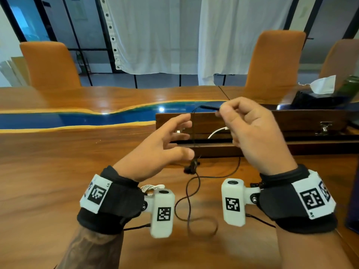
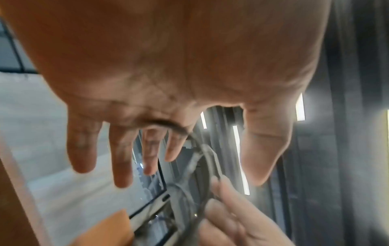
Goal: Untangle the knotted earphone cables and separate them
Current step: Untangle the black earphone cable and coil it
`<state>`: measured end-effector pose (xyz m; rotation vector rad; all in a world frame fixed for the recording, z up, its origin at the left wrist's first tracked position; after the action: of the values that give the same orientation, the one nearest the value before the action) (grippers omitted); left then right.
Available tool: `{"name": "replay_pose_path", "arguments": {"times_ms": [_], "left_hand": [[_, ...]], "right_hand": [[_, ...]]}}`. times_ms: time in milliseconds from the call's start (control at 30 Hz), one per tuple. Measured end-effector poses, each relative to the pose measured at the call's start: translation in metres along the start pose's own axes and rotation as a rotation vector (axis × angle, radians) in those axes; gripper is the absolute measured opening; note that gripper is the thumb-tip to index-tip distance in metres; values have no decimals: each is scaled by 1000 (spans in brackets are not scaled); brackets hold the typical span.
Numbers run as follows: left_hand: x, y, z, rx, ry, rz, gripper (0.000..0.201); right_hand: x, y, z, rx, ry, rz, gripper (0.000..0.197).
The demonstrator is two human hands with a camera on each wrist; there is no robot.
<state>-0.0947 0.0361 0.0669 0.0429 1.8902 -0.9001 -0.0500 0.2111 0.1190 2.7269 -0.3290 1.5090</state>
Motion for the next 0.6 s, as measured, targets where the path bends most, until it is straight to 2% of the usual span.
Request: {"name": "replay_pose_path", "arguments": {"times_ms": [67, 133, 200, 233, 300, 433, 600], "left_hand": [[-15, 6, 0, 14, 75, 115, 76], [-20, 10, -1, -5, 104, 131, 52], [-16, 0, -1, -118, 78, 36, 23], [-11, -7, -1, -191, 52, -39, 15], [1, -18, 0, -267, 3, -170, 10], [21, -14, -1, -219, -71, -419, 9], [42, -27, -2, -299, -163, -422, 17]], "right_hand": [[1, 15, 3, 64, -7, 25, 16], [6, 20, 5, 65, -43, 48, 15], [12, 10, 4, 5, -82, 72, 15], [13, 2, 3, -41, -98, 88, 15], [15, -13, 3, -130, -130, 148, 18], [15, -27, 4, -268, -168, 199, 21], [24, -42, 7, -398, -239, 238, 21]]}}
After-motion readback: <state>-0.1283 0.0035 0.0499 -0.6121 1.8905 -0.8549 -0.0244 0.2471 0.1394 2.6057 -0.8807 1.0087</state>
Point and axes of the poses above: each hand's wrist, its own z-axis away from the middle knuckle, its own y-axis out of the palm, x = y × z, the point moved 8 cm from there along -z, towards the middle knuckle, and after that the axes turned 14 degrees about -z, right-handed, at the moved point
